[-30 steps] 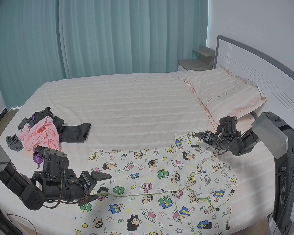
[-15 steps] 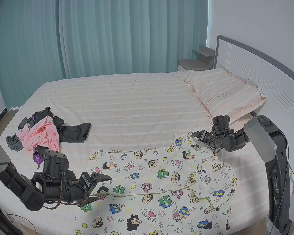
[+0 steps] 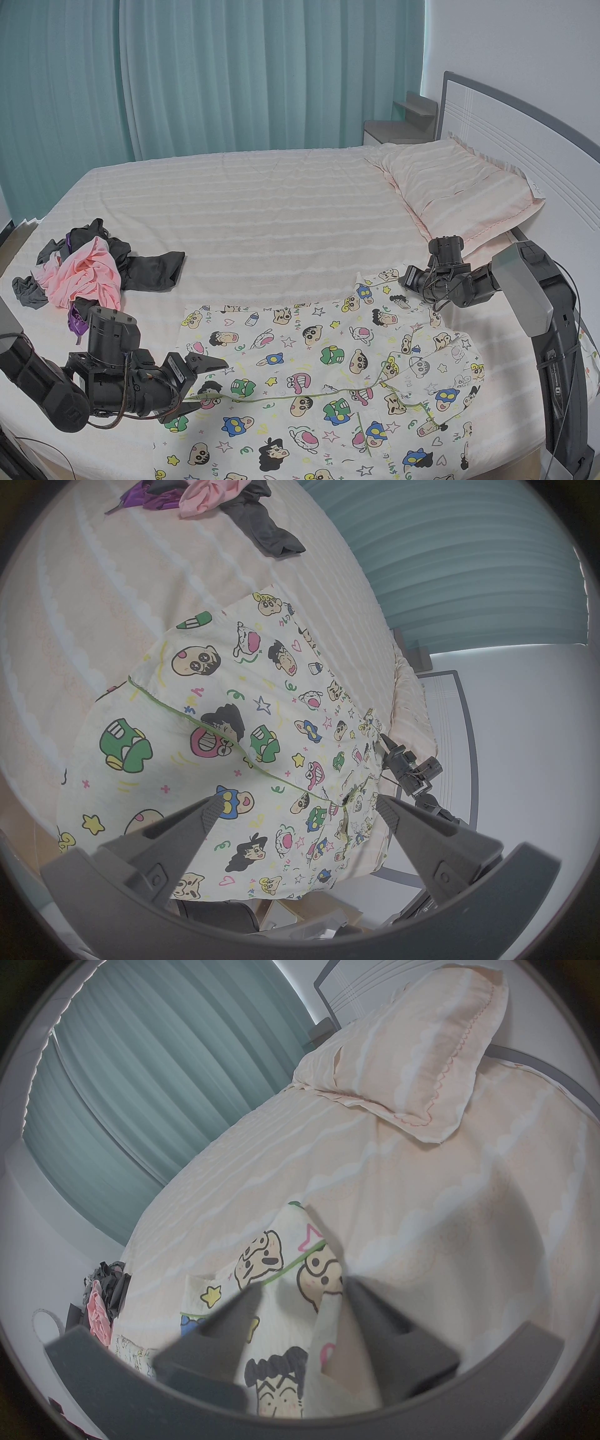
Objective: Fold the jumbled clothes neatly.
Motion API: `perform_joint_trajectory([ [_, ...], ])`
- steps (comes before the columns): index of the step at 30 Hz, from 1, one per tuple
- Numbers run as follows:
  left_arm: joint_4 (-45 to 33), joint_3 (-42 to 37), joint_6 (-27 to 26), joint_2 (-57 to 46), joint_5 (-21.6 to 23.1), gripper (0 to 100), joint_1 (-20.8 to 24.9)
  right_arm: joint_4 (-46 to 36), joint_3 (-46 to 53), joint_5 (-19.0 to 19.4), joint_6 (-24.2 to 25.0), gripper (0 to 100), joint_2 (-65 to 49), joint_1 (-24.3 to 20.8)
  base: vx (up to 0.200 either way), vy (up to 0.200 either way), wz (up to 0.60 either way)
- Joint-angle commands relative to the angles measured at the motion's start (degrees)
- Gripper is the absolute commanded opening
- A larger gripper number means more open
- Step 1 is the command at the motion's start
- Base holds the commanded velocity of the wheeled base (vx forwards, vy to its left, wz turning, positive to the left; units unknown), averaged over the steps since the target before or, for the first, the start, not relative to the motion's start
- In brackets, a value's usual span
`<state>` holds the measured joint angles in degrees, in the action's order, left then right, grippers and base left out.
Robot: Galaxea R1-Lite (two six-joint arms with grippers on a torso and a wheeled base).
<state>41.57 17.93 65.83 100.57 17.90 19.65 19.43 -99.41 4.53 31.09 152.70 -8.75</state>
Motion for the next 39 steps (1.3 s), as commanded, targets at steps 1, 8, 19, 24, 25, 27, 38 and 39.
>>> perform_joint_trajectory([
  [1,0.00,-0.18,0.00,0.06,0.03,100,0.04,0.08,-1.40,0.04,-0.06,0,0.85,0.84,0.000,0.000,0.00],
  [8,0.00,-0.18,0.00,0.06,-0.05,100,0.04,1.05,-3.95,0.04,0.47,0,1.55,1.81,0.000,0.000,0.00],
  [19,0.00,-0.18,0.00,0.06,-0.05,100,0.04,3.77,-10.71,-3.39,0.91,0,4.19,3.13,0.000,0.000,0.00],
  [24,0.00,-0.18,0.00,0.06,-0.05,100,0.04,3.68,-11.06,-3.83,0.91,0,4.54,3.57,0.000,0.000,0.00],
  [25,0.00,-0.18,0.00,0.06,-0.05,100,0.04,3.68,-10.89,-3.92,0.82,0,4.54,3.66,0.000,0.000,0.00],
  [27,0.00,-0.18,0.00,0.06,-0.05,100,0.04,3.24,-10.54,-3.92,0.82,0,4.36,3.74,0.000,0.000,0.00],
  [38,0.00,-0.44,-0.17,-0.46,-0.58,100,0.74,8.17,12.23,-2.95,0.91,100,-11.11,4.97,0.000,0.000,0.00],
  [39,0.00,-0.53,-0.17,-0.46,-0.58,100,0.74,8.78,13.28,-2.95,0.91,100,-11.63,4.97,0.000,0.000,0.00],
])
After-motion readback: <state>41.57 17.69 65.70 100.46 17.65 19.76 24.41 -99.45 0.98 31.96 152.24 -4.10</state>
